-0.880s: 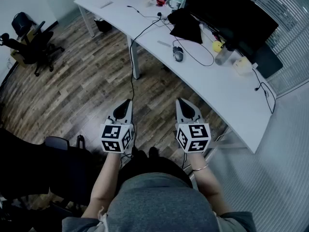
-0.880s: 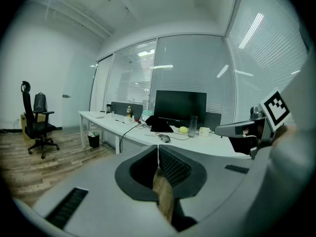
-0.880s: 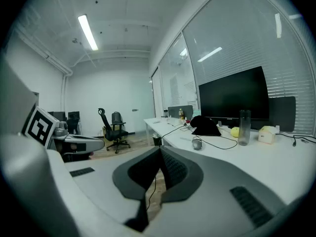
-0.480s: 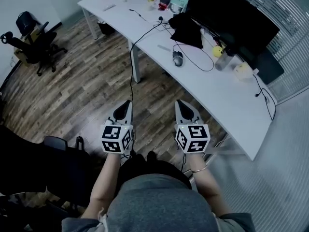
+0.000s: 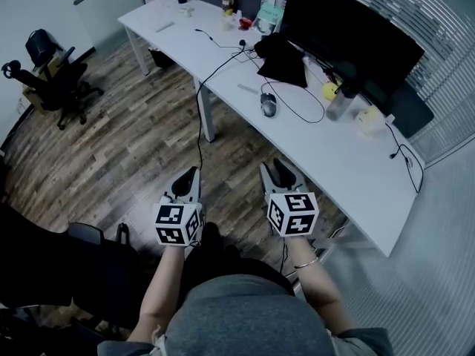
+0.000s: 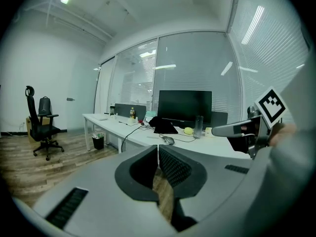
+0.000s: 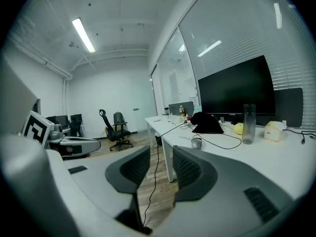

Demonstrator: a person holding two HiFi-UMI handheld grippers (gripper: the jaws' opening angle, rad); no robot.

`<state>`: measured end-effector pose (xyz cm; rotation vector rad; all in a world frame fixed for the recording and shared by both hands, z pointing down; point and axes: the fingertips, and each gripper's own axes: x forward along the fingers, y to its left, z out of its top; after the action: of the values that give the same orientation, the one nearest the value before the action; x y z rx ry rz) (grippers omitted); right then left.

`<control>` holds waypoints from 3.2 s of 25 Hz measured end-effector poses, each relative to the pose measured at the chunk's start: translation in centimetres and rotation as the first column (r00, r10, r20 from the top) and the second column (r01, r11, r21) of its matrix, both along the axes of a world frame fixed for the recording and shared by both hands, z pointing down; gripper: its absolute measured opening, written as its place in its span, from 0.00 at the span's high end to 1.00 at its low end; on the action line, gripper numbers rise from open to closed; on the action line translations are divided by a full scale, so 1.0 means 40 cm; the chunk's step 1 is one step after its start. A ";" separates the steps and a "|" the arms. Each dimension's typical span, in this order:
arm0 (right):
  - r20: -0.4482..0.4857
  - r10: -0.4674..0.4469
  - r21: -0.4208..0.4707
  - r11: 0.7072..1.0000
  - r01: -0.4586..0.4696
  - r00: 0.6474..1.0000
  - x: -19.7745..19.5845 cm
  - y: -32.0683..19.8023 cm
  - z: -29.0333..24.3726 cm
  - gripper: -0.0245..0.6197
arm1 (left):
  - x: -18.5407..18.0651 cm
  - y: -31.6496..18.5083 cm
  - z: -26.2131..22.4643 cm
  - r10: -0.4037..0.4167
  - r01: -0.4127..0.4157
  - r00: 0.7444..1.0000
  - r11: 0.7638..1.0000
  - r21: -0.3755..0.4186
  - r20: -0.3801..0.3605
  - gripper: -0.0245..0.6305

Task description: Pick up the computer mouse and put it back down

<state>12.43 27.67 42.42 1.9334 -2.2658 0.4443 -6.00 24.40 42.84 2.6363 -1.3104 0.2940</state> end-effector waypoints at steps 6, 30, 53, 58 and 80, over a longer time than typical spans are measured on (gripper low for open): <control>0.009 0.011 -0.022 1.000 -0.010 1.000 0.013 -0.050 0.013 0.65 | 0.019 -0.044 0.016 0.021 -0.021 1.000 1.000 -0.016 0.000 0.92; -0.020 0.201 -0.152 0.968 -0.202 0.979 0.109 -0.485 0.102 0.54 | 0.066 -0.549 0.063 0.142 -0.145 0.989 0.987 -0.073 -0.035 0.92; -0.134 0.316 -0.226 0.913 -0.339 0.939 0.215 -0.645 0.162 0.51 | 0.114 -0.752 0.120 0.250 -0.255 0.967 0.957 -0.141 -0.051 0.92; -0.139 0.322 -0.254 0.902 -0.348 0.936 0.253 -0.662 0.199 0.50 | 0.137 -0.772 0.128 0.258 -0.260 0.966 0.954 -0.149 -0.037 0.92; -0.122 0.245 -0.406 0.872 -0.274 0.962 0.331 -0.771 0.359 0.44 | 0.269 -0.879 0.187 0.263 -0.257 0.965 0.941 -0.219 -0.004 0.92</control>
<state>25.67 -3.19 56.79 1.9820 -1.6899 0.8107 4.78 -10.78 50.31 2.6189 -0.8753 0.4813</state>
